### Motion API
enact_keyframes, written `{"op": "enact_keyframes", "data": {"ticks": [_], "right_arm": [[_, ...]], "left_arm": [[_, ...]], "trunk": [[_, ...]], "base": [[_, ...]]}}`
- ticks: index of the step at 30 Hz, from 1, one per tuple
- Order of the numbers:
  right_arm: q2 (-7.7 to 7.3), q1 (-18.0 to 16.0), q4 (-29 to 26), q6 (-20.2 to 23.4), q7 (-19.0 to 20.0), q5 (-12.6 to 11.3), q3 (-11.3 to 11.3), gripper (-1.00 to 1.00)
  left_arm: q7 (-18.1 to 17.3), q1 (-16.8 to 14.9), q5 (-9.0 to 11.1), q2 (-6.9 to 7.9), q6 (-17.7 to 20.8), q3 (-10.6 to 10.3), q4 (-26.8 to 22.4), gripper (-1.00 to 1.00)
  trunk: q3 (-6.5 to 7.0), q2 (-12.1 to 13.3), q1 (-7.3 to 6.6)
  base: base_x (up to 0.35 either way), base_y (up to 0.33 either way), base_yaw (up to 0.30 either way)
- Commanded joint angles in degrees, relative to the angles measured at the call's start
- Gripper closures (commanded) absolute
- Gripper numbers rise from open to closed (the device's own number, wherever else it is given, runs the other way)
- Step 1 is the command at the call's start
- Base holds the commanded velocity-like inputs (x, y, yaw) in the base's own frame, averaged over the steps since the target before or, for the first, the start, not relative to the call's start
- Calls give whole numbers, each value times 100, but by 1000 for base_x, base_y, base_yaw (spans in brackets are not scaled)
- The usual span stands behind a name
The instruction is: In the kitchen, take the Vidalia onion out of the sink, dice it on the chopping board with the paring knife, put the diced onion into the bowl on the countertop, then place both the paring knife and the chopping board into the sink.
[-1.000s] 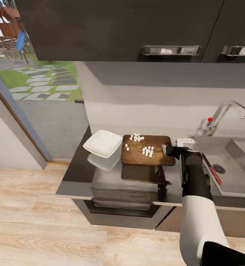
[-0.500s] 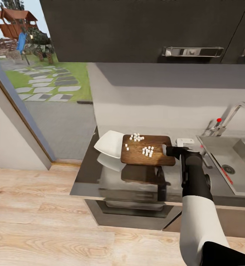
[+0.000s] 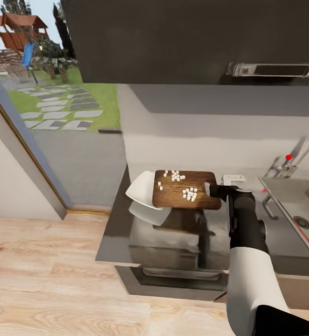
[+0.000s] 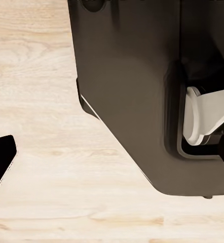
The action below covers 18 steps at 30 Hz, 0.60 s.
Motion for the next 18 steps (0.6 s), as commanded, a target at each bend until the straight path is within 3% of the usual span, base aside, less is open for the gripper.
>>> {"op": "enact_keyframes", "data": {"ticks": [1,18], "right_arm": [[7,-7,-9,17,53,49,-16,100],[7,-7,-9,15,53,49,-15,100]], "left_arm": [[43,0,40,6,17,-30,-10,-100],[43,3,40,8,17,-30,58,-100]], "trunk": [[-7,-11,6],[38,-11,6]], "base": [[229,198,0],[201,177,0]]}}
